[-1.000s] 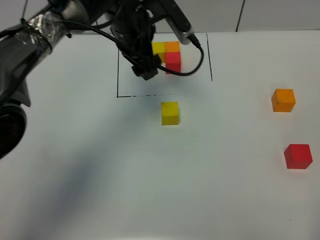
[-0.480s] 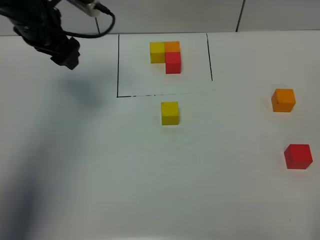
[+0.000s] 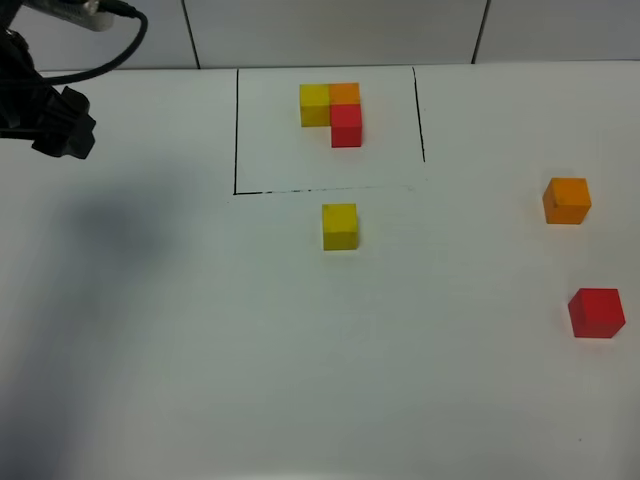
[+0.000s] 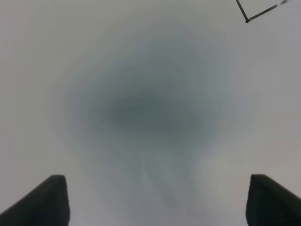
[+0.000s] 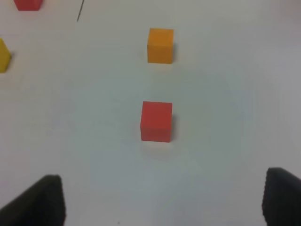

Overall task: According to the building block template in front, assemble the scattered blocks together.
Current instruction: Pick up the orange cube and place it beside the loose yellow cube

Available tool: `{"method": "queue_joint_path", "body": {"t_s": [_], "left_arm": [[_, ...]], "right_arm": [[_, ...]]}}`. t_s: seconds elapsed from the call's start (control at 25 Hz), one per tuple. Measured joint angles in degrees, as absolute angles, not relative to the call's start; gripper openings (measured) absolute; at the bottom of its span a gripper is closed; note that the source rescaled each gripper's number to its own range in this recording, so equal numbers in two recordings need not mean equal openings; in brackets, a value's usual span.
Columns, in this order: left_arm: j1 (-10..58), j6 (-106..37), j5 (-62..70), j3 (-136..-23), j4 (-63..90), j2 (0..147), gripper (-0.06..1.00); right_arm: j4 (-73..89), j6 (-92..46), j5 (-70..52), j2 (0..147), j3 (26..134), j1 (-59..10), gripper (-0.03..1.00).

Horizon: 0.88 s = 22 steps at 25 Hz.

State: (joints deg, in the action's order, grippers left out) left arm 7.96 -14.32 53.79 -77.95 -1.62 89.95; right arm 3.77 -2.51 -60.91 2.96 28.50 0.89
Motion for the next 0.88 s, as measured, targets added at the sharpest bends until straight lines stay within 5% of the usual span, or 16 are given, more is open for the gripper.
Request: {"method": "queue_joint_path", "body": {"t_s": [0.88], "left_arm": [[8.0,-3.8,49.0,-51.9,-0.7,50.8,0.80]], "right_arm": [[4.0,-2.5,-60.9,3.0,28.5,0.9,0.80]]}}
